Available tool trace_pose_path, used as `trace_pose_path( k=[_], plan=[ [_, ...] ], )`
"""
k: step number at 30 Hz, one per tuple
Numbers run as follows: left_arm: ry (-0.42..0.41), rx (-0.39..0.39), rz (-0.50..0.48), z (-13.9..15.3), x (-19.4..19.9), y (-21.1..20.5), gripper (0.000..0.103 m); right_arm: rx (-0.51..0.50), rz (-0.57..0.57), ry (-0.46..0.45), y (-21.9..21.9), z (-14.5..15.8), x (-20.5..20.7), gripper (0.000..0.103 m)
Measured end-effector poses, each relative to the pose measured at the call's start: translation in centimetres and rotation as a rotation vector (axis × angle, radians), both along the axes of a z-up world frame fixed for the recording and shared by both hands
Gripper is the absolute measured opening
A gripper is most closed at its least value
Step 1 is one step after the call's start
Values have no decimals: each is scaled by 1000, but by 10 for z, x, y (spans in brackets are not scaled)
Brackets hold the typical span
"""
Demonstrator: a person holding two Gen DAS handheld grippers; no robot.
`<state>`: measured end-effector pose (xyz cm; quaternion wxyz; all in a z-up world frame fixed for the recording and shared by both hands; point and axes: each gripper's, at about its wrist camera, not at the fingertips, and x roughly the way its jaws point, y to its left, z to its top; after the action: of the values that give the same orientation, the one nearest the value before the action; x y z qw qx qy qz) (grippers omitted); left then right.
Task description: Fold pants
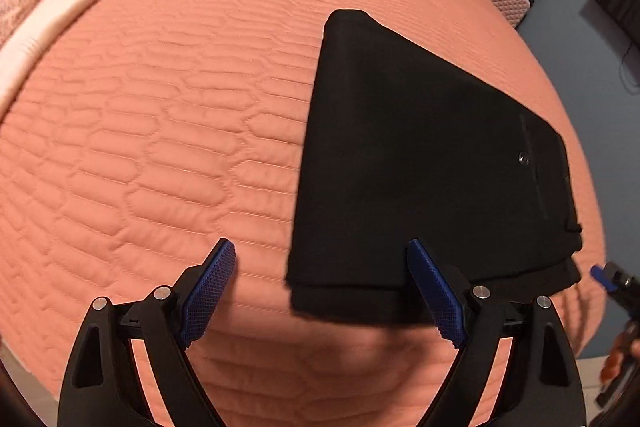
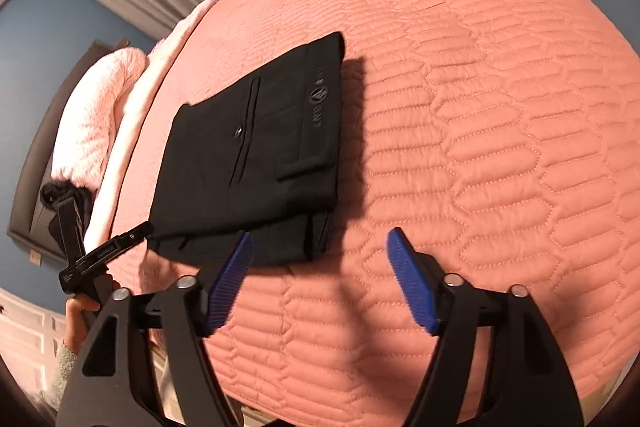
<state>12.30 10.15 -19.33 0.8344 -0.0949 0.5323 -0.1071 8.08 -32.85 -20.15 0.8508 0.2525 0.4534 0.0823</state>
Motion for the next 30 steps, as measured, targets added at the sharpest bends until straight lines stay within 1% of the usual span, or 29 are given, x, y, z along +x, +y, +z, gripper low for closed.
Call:
trace_pose_path(
  k=[1, 4, 7, 9, 11, 13, 16, 18, 20, 21, 24, 26, 28, 30],
  plan=[
    [17, -33, -12, -2, 0, -2, 86, 2, 0, -1, 1, -1, -1, 83],
    [40, -74, -11, -8, -9, -7, 86, 44, 7, 18, 6, -11, -4, 83],
    [11, -100, 24, -9, -24, -7, 86, 128, 2, 41, 10, -23, -3, 83],
    [10, -107, 45, -9, -21, -4, 86, 154, -5, 47, 11, -27, -1, 83],
    [8, -92, 49, -5, -11, 1, 86, 158, -16, 33, 10, -24, 4, 83],
    [-21, -55, 47, 3, 4, 6, 86, 158, -30, 23, 6, -21, 9, 86],
    [-25, -60, 30, 8, 27, 12, 86, 162, -51, 0, 0, -18, 22, 88],
    [-38, -58, 25, 12, 44, 11, 86, 166, -62, 10, -4, -21, 36, 88],
    [-37, -97, -12, 11, 57, 8, 86, 170, -57, 15, -5, -25, 51, 88],
    [-23, -128, -31, 8, 66, 6, 86, 178, -50, 13, -4, -27, 56, 88],
    [33, -177, -43, -5, 82, -3, 86, 202, -26, 9, 0, -35, 73, 88],
    [62, -190, -57, -15, 88, -10, 86, 218, -23, -7, 0, -40, 81, 92],
    [58, -189, -62, -20, 89, -13, 92, 252, -23, -30, -2, -42, 85, 97],
    [43, -186, -69, -19, 88, -18, 95, 308, -18, -59, -4, -44, 88, 98]
  ],
)
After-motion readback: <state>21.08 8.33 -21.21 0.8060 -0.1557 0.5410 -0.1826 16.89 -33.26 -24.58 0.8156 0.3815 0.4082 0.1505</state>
